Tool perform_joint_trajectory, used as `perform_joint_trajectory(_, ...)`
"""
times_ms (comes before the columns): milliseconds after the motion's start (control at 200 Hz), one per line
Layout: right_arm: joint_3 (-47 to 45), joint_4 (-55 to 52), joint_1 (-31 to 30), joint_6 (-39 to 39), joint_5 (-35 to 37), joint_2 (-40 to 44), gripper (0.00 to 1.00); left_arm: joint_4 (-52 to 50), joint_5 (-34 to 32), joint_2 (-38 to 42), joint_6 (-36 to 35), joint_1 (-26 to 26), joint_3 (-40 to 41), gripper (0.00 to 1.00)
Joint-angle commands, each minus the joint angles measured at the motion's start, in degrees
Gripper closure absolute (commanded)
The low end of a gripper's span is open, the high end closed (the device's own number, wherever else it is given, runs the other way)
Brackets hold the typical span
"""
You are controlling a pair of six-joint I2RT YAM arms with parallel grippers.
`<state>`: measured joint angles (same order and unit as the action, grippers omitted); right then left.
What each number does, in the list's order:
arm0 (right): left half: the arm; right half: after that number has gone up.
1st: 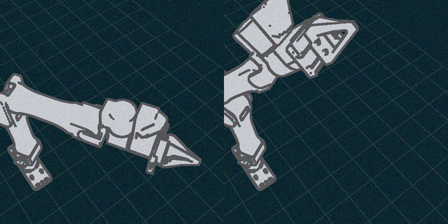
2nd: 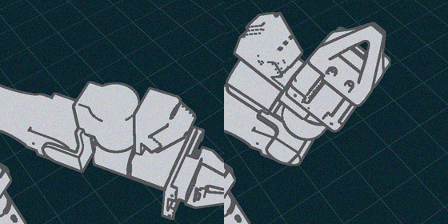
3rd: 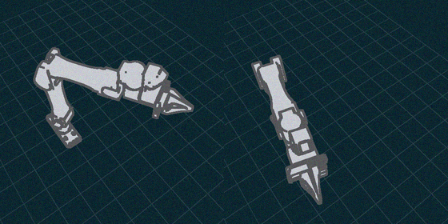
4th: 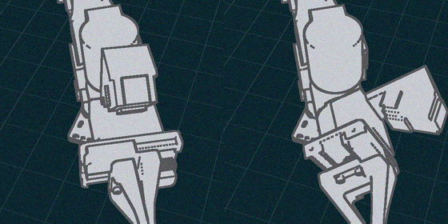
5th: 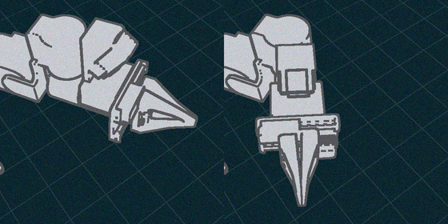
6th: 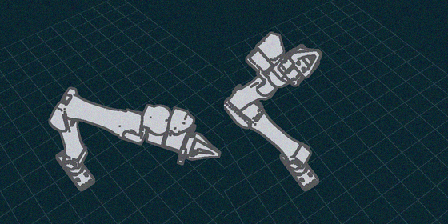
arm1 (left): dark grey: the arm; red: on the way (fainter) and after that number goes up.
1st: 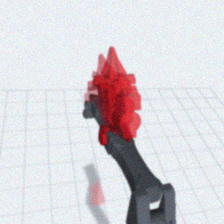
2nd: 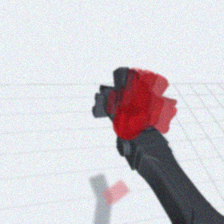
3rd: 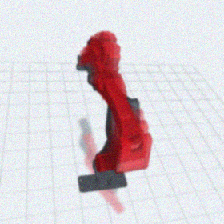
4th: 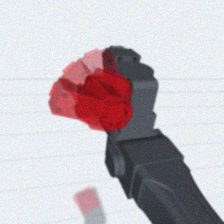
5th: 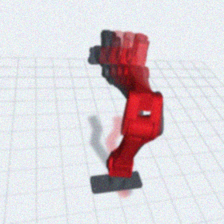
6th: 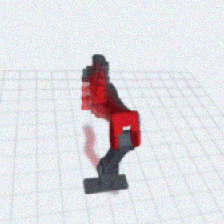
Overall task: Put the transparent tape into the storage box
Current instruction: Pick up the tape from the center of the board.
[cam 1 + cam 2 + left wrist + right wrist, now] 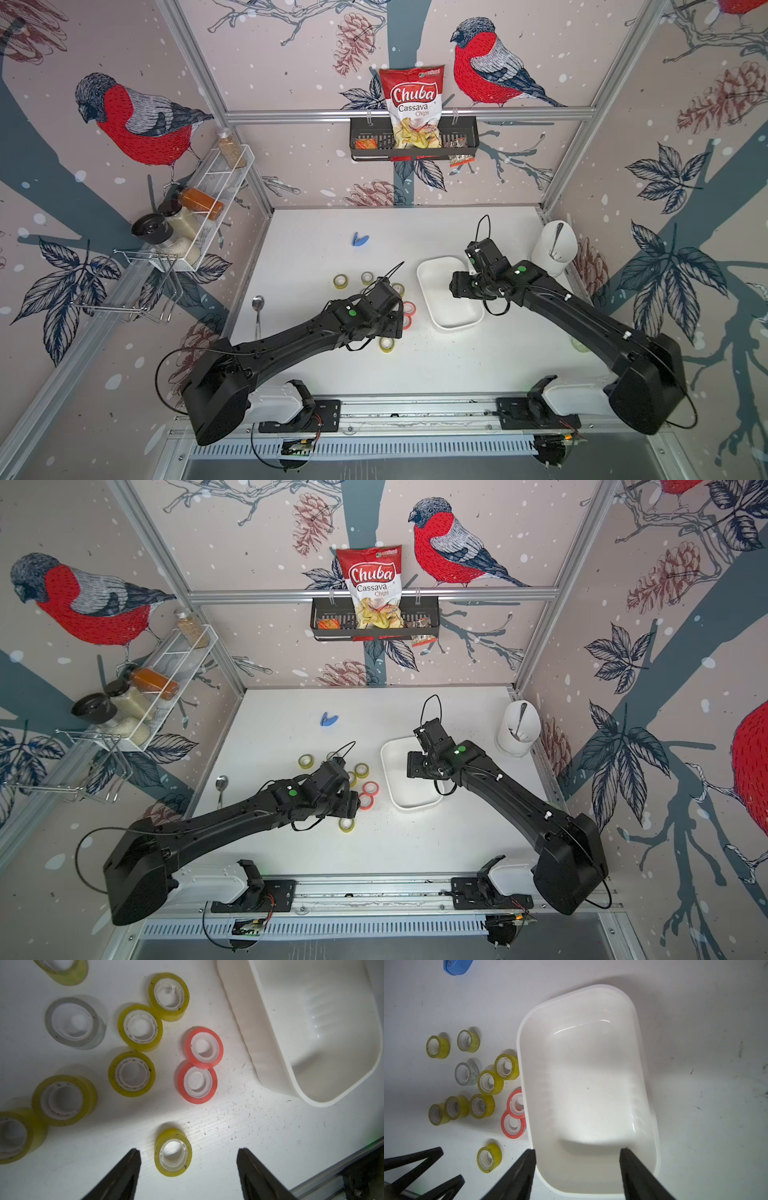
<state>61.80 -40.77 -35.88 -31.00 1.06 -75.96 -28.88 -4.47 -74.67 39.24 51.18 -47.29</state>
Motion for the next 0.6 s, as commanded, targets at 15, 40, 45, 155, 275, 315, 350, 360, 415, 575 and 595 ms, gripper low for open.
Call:
perform_joint_trajectory(15,-1.2,-2.5,1.6,-1.2,-1.4,1.8,0.34,-2.9,1.5,-1.5,3.6,0.6,0.5,0.26)
perform_joint_trajectory(40,-1.5,-2.5,2.0,-1.2,-1.6,2.1,0.34,-2.8,1.8,-1.6,4.0,0.6,0.9,0.26)
perform_joint_trajectory(45,-1.6,-2.6,2.1,-1.2,-1.7,2.2,0.34,-2.8,1.9,-1.6,4.0,0.6,1.0,0.26)
perform_joint_trajectory(155,-2.5,-3.0,3.8,-0.8,-2.8,3.2,0.34,-3.2,3.5,-1.8,5.0,0.6,1.5,0.27)
perform_joint_trajectory(275,-3.2,-3.6,4.5,-0.1,-3.0,3.3,0.27,-3.4,4.8,-3.4,5.3,0.6,1.9,0.26)
perform_joint_trajectory(315,-3.5,-3.5,4.8,0.1,-3.1,3.3,0.27,-3.4,4.9,-4.3,5.4,0.5,1.8,0.26)
perform_joint_trajectory(350,-3.7,-3.4,5.0,0.1,-3.2,3.4,0.27,-3.2,4.7,-5.0,5.3,0.6,2.0,0.26)
perform_joint_trajectory(360,-3.7,-3.4,5.1,0.2,-3.2,3.4,0.27,-3.1,4.7,-5.2,5.3,0.5,2.0,0.26)
perform_joint_trajectory(415,-4.0,-3.0,5.5,0.2,-3.6,3.5,0.27,-2.3,4.6,-5.7,5.6,0.6,2.3,0.26)
perform_joint_trajectory(575,-4.8,-2.2,6.0,0.2,-4.7,3.7,0.29,-1.0,4.6,-8.4,5.6,0.5,2.3,0.29)
perform_joint_trajectory(595,-4.8,-2.2,6.0,0.2,-4.8,3.7,0.29,-1.1,4.6,-8.9,5.5,0.6,2.2,0.3)
